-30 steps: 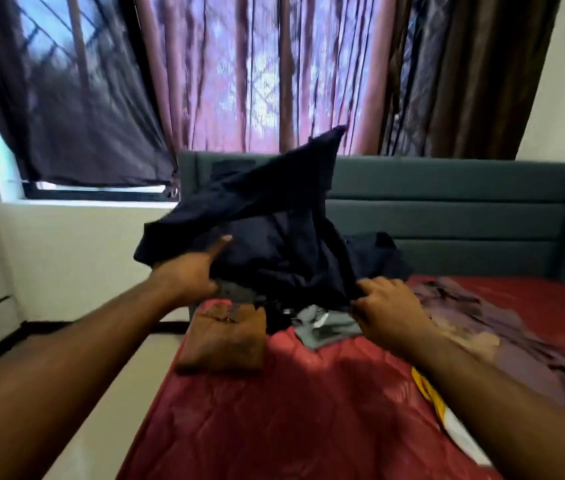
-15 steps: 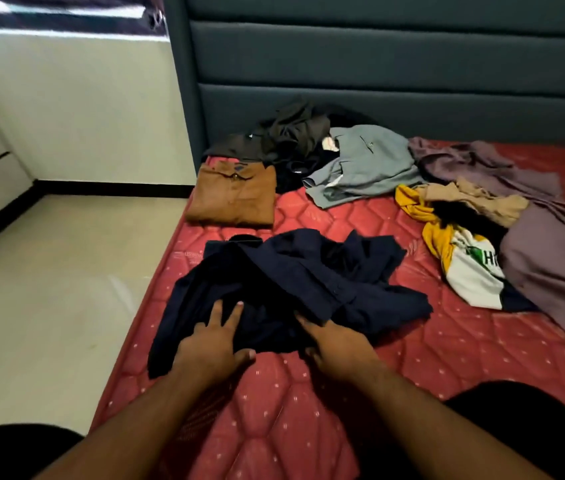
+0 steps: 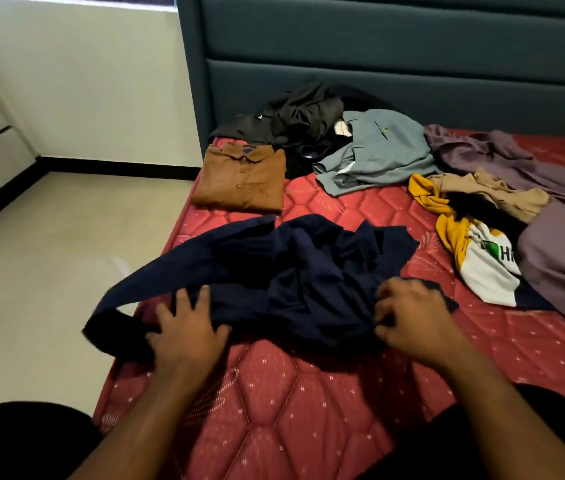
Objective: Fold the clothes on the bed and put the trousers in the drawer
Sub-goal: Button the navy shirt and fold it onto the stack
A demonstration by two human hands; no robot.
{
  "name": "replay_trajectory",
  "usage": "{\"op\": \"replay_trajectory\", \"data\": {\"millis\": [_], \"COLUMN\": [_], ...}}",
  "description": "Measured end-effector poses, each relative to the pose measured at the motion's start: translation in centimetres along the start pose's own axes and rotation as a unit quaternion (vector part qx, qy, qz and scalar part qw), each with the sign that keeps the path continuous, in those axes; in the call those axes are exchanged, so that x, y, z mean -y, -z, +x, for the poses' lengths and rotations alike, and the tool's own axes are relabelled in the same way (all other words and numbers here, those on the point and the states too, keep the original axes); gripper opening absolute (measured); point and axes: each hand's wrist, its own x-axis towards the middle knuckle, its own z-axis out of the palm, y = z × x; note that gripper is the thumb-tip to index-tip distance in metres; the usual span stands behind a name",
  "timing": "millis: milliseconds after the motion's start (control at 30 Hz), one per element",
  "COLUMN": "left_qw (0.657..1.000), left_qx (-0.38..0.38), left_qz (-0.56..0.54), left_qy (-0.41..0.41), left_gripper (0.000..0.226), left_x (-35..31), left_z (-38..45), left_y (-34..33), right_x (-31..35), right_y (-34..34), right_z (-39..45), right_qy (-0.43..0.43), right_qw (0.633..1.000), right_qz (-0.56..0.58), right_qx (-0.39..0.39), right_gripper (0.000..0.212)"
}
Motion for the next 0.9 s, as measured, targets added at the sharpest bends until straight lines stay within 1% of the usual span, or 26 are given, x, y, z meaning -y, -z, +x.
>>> {"op": "replay_trajectory", "data": {"millis": [33, 67, 100, 167, 200, 233, 267, 300, 333, 367, 400, 467, 500, 533, 600, 633, 667, 700, 733, 767, 800, 833, 867, 900], "left_qw": [0.998, 0.992, 0.983, 0.964, 0.956, 0.95, 0.944, 0.943, 0.943, 0.944, 0.945, 0.944, 0.944, 0.944, 0.936, 0.928, 0.918, 0.908, 0.899, 0.892, 0.886, 0.882, 0.88, 0.878], "left_qx": [-0.011, -0.036, -0.07, -0.119, -0.129, -0.138, -0.143, -0.141, -0.138, -0.135, -0.14, -0.168, -0.183, -0.194, -0.218, -0.234, -0.249, -0.257, -0.26, -0.259, -0.256, -0.254, -0.256, -0.262], "left_qz": [0.039, 0.063, 0.066, 0.049, 0.036, 0.026, 0.017, 0.002, -0.017, -0.041, -0.066, -0.095, -0.099, -0.101, -0.115, -0.127, -0.146, -0.172, -0.2, -0.23, -0.258, -0.282, -0.3, -0.312], "left_qy": [-0.051, -0.105, -0.154, -0.233, -0.259, -0.28, -0.296, -0.302, -0.302, -0.297, -0.288, -0.267, -0.256, -0.248, -0.249, -0.26, -0.273, -0.284, -0.291, -0.292, -0.287, -0.278, -0.265, -0.252], "left_gripper": [0.077, 0.076, 0.071, 0.051, 0.038, 0.026, 0.016, 0.01, 0.007, 0.008, 0.012, 0.013, 0.01, 0.009, 0.011, 0.012, 0.013, 0.013, 0.014, 0.014, 0.015, 0.014, 0.013, 0.013], "left_x": [-0.3, -0.5, -0.8, -1.3, -1.5, -1.7, -1.8, -1.7, -1.4, -0.9, -0.4, 0.5, 0.7, 0.8, 0.4, 0.1, -0.1, -0.3, -0.5, -0.5, -0.7, -0.8, -1.0, -1.3], "left_z": [-0.8, -1.6, -1.9, -2.4, -2.3, -2.2, -1.8, -1.6, -1.4, -1.3, -1.4, -1.8, -2.1, -2.3, -2.3, -2.3, -2.3, -2.2, -2.3, -2.2, -2.1, -1.9, -1.6, -1.4], "left_y": [-1.0, -2.0, -3.1, -4.5, -5.0, -5.1, -5.0, -5.0, -5.0, -5.0, -5.1, -5.3, -5.4, -5.3, -4.6, -4.2, -3.7, -3.2, -2.9, -2.5, -2.2, -1.8, -1.4, -0.9], "right_x": [0.8, 1.7, 2.8, 5.1, 6.0, 6.7, 7.1, 6.8, 6.0, 4.6, 2.8, -1.1, -2.5, -3.3, -3.5, -3.1, -2.7, -2.3, -1.6, -0.7, 0.4, 2.0, 3.6, 4.9], "right_y": [-0.3, -0.8, -1.2, -2.6, -3.3, -4.1, -4.8, -5.1, -5.2, -5.0, -4.6, -3.1, -2.2, -1.5, -0.9, -0.7, -0.7, -0.8, -0.8, -0.9, -1.0, -1.3, -2.0, -2.8], "right_z": [0.1, 0.2, 0.5, 0.8, 0.8, 0.8, 0.8, 0.9, 1.1, 1.4, 1.5, 1.3, 0.9, 0.5, -0.1, -0.3, -0.3, -0.1, 0.0, 0.1, 0.0, -0.4, -0.9, -1.4], "right_qy": [0.022, 0.046, 0.085, 0.177, 0.207, 0.216, 0.197, 0.152, 0.083, -0.005, -0.104, -0.287, -0.345, -0.376, -0.391, -0.386, -0.353, -0.294, -0.208, -0.104, -0.013, 0.042, 0.068, 0.07], "right_qw": [0.996, 0.988, 0.984, 0.978, 0.972, 0.968, 0.97, 0.977, 0.987, 0.992, 0.989, 0.956, 0.937, 0.923, 0.914, 0.918, 0.934, 0.956, 0.974, 0.98, 0.973, 0.957, 0.943, 0.943], "right_qz": [-0.007, -0.003, 0.009, 0.052, 0.065, 0.061, 0.045, 0.015, -0.014, -0.036, -0.044, -0.016, 0.007, 0.024, 0.031, 0.021, -0.004, -0.02, -0.005, 0.06, 0.165, 0.262, 0.322, 0.323], "right_qx": [0.085, 0.144, 0.155, 0.096, 0.091, 0.11, 0.134, 0.146, 0.139, 0.119, 0.093, 0.063, 0.064, 0.076, 0.105, 0.093, 0.054, -0.013, -0.095, -0.158, -0.163, -0.112, -0.037, 0.039], "right_gripper": [0.021, 0.028, 0.031, 0.022, 0.023, 0.032, 0.042, 0.049, 0.055, 0.06, 0.066, 0.077, 0.08, 0.079, 0.067, 0.061, 0.055, 0.049, 0.042, 0.033, 0.023, 0.013, 0.012, 0.023]}}
